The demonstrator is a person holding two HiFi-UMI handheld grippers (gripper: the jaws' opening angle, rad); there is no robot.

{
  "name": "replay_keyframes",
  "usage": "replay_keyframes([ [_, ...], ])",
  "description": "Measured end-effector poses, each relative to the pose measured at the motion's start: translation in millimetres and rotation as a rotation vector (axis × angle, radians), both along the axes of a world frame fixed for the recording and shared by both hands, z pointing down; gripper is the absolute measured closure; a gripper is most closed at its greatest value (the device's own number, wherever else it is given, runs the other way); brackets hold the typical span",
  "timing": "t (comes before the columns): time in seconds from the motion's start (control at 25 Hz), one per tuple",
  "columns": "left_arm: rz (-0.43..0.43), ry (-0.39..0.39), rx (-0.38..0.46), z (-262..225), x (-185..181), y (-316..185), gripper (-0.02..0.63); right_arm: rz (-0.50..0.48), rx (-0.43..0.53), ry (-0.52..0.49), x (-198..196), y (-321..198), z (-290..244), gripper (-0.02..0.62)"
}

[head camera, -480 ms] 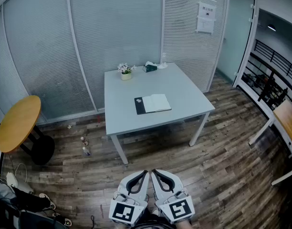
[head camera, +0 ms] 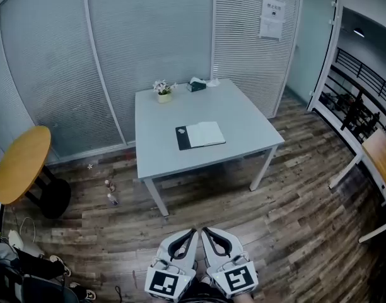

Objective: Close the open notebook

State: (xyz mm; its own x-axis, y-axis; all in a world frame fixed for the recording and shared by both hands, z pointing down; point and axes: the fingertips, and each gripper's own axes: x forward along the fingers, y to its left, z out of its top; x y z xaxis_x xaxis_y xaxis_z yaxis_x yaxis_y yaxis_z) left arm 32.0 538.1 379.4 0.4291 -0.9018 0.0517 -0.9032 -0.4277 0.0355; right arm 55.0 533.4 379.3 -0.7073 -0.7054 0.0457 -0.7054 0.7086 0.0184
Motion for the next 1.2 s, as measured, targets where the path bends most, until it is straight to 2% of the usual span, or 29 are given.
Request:
replay_keyframes([
  [0.4,0.064,0.021,0.003,-2,-20,-85,0.601,0.056,0.008,-0.013,-17,-82,-1,0.592],
  [0.52,0.073,0.054,-0.013,-2,-30,-116,0.601,0.073,0.015,-0.012,-25,-114,-2,0.591],
  [0.6,0.076,0.061,-0.012,-2,-37,-136,0.601,0.081,0.016,-0.010,-30,-134,-2,0.558],
  [0.84,0.095,0.050,-0.026,5,-56,-187,0.523,0.105,-0.004,-0.014,-45,-186,5,0.526],
  [1.0,0.105,0.051,-0.046,12,-65,-208,0.508,0.112,-0.027,-0.019,-53,-209,11,0.502],
  [1.2,0.115,0.053,-0.050,14,-76,-229,0.506,0.124,-0.041,-0.024,-64,-229,13,0.500],
])
